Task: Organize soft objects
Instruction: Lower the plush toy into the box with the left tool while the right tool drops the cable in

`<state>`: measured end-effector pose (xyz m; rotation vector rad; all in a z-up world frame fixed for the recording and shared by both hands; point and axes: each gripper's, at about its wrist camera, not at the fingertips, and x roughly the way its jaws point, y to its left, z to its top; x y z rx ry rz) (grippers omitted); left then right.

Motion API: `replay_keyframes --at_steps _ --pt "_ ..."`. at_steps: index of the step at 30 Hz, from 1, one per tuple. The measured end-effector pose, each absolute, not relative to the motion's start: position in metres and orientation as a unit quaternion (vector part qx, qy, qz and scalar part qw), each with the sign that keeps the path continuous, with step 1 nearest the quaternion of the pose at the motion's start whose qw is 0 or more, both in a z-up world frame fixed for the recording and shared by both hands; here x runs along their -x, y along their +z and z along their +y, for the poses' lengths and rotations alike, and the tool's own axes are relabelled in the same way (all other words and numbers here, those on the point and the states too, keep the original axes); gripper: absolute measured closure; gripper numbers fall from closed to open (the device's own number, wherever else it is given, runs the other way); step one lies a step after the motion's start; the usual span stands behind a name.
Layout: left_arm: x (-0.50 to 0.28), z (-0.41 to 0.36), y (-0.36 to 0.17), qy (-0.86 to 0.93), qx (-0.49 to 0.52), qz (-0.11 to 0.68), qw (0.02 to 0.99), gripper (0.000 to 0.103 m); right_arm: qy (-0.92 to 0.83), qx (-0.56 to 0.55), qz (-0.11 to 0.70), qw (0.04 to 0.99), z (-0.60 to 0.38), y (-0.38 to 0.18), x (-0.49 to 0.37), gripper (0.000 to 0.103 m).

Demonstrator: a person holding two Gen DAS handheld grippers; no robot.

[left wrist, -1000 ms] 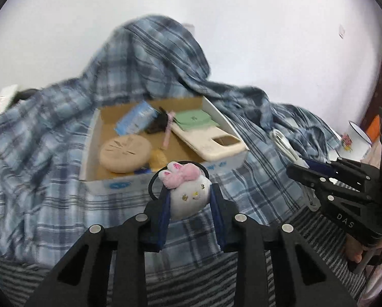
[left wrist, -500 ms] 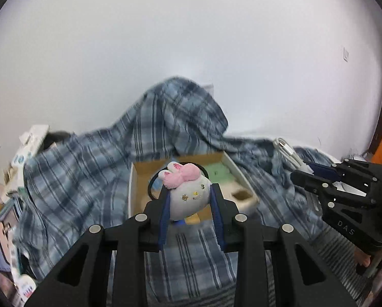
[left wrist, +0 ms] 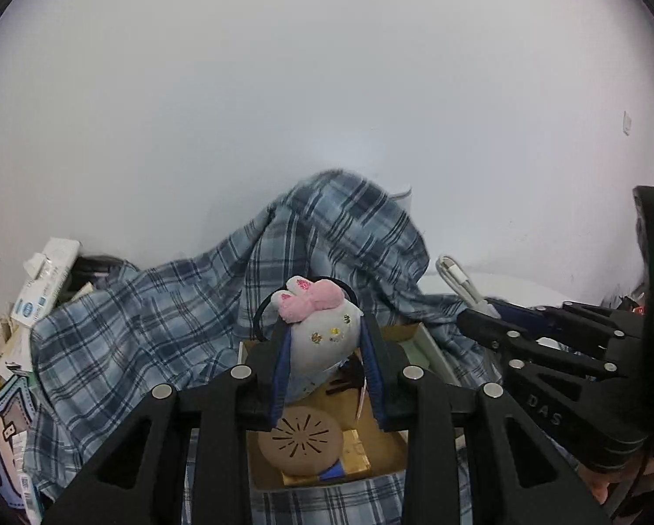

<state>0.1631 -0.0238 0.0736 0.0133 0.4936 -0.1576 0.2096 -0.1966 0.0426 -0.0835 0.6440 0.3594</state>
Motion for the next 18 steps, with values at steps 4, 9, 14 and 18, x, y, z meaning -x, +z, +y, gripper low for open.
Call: replay_keyframes --at_steps 4,9,14,18 --pt "-0.182 -0.022 0.051 -0.082 -0.013 0.266 0.960 0.071 0.186 0.044 0.344 0.919 -0.188 0.009 -0.226 0.086" --pt "-0.200 -0.025 0.017 -0.083 -0.033 0.305 0.948 0.071 0.213 0.011 0.403 0.890 -0.189 -0.029 -0.239 0.086" --pt "-0.210 -0.029 -0.008 -0.080 -0.045 0.330 0.940 0.070 0.211 0.022 0.430 0.878 -0.186 -0.051 -0.248 0.086" --pt "-0.213 -0.031 -0.017 -0.083 -0.045 0.340 0.935 0.068 0.211 0.012 0.447 0.869 -0.188 -0.059 -0.252 0.086"
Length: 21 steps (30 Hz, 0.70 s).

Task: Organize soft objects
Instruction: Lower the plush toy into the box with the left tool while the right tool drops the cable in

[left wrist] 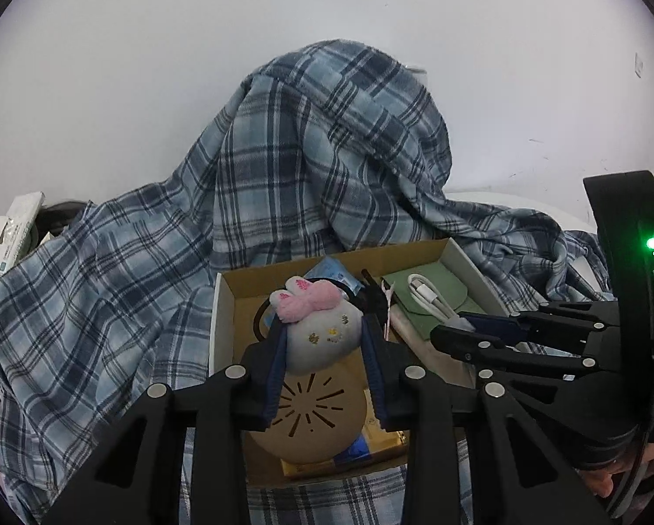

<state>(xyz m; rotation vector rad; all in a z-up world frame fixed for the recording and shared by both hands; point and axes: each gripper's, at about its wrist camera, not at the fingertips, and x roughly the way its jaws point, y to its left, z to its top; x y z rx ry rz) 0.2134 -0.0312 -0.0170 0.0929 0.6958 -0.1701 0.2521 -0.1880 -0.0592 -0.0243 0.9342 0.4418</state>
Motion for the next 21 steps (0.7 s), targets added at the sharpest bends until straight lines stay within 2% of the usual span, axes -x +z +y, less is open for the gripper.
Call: replay_keyframes --at_steps 1,4,5,7,8,21 --pt "-0.214 -0.031 -0.019 -0.082 -0.044 0.343 0.935 0.063 0.210 0.013 0.445 0.870 -0.189 -0.059 -0.252 0.086" --pt "-0.215 -0.029 -0.021 -0.083 -0.033 0.347 0.934 0.032 0.200 0.018 0.443 0.874 -0.191 -0.058 -0.252 0.082" --pt "-0.215 -0.027 -0.020 -0.081 -0.026 0.348 0.934 0.031 0.196 0.017 0.442 0.875 -0.192 -0.057 -0.252 0.079" --pt "-0.215 -0.022 -0.018 -0.073 -0.011 0.340 0.938 0.031 0.194 0.010 0.437 0.878 -0.196 -0.053 -0.253 0.057" --pt "-0.214 -0.020 -0.017 -0.070 -0.008 0.335 0.940 0.031 0.191 0.007 0.431 0.882 -0.198 -0.050 -0.252 0.054" --pt "-0.180 -0.011 0.027 -0.070 -0.025 0.280 0.957 0.031 0.161 0.008 0.336 0.928 -0.216 0.014 -0.216 0.053"
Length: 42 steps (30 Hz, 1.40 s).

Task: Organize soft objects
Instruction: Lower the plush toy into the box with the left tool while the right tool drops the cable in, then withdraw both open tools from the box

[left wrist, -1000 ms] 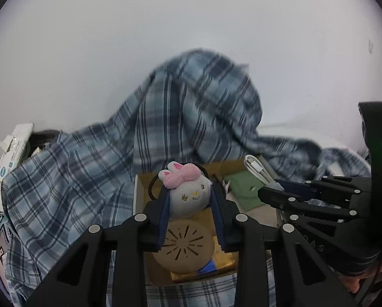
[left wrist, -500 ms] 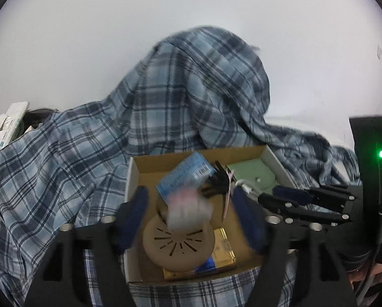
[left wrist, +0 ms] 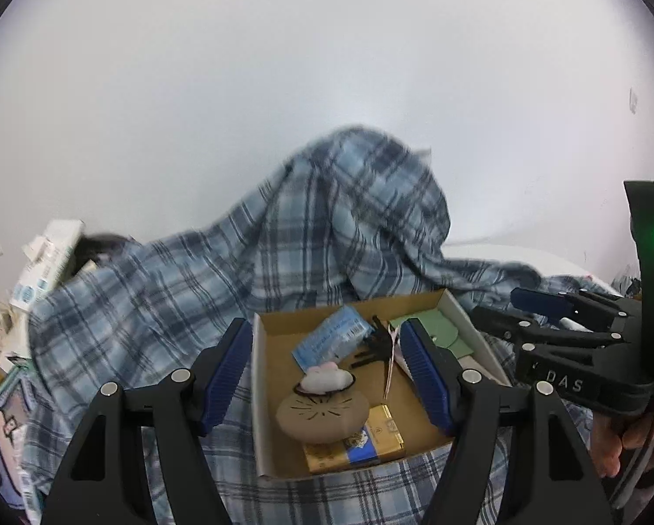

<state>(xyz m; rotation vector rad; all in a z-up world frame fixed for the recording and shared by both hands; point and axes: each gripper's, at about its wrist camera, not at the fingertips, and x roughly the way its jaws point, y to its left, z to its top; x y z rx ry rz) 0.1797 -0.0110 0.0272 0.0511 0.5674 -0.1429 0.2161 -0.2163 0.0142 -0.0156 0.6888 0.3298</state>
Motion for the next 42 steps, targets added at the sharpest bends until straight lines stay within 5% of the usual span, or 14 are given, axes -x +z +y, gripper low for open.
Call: replay_keyframes --at_steps 4,8,11,13,14,16,23,42 --pt "-0.151 0.000 0.050 -0.069 -0.021 0.239 0.968 0.031 0.149 0.010 0.304 0.941 -0.223 0.035 -0.194 0.053" --pt "-0.122 0.006 0.069 -0.064 -0.020 0.179 0.982 0.014 0.146 0.014 0.270 0.952 -0.230 0.052 -0.167 0.049" --pt "-0.101 0.009 0.080 -0.070 -0.008 0.138 0.988 0.014 0.160 0.007 0.231 0.960 -0.236 0.063 -0.144 0.038" --pt "-0.087 0.007 0.087 -0.069 -0.015 0.118 0.991 0.010 0.154 0.010 0.195 0.969 -0.239 0.068 -0.128 0.016" --pt "-0.081 0.006 0.089 -0.068 -0.017 0.107 0.992 0.001 0.149 0.013 0.174 0.973 -0.240 0.071 -0.120 0.013" --pt "-0.066 0.007 0.092 -0.069 -0.010 0.082 0.994 0.000 0.139 0.023 0.142 0.980 -0.241 0.076 -0.106 0.000" --pt "-0.023 0.015 0.091 -0.060 -0.007 0.016 0.998 0.000 0.146 0.001 0.105 0.984 -0.251 0.085 -0.084 0.000" --pt "-0.008 0.008 0.016 -0.062 -0.030 0.016 0.997 0.000 0.131 -0.041 0.093 0.986 -0.277 0.031 -0.070 0.000"
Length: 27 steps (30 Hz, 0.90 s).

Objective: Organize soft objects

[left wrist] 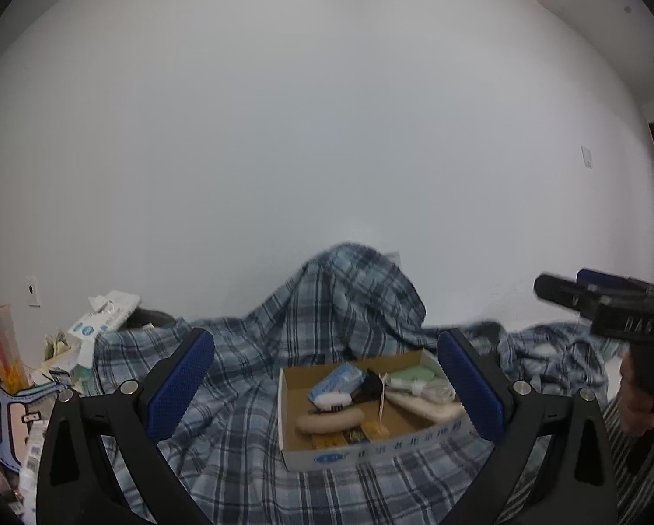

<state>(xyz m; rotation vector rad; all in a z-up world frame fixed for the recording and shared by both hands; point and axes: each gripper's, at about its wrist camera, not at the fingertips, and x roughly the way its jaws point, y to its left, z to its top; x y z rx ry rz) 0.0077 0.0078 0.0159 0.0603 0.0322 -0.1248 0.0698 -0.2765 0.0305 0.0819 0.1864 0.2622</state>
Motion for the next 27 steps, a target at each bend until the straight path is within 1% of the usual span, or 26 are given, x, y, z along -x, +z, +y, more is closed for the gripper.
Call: replay_keyframes --at_steps 6,14,23,27 --pt "-0.015 0.002 -0.006 -0.060 -0.040 0.036 0.997 0.000 0.108 -0.029 0.124 0.986 -0.277 -0.002 -0.079 0.000" --pt "-0.017 -0.003 -0.012 -0.053 -0.050 0.039 0.997 0.000 0.105 -0.029 0.121 0.987 -0.280 -0.003 -0.078 0.000" --pt "-0.026 0.004 -0.012 -0.061 -0.029 0.057 0.996 0.000 0.105 -0.030 0.126 0.986 -0.279 -0.003 -0.080 0.000" --pt "-0.024 0.004 -0.011 -0.063 -0.030 0.048 0.996 0.000 0.108 -0.030 0.117 0.987 -0.279 -0.003 -0.078 0.000"
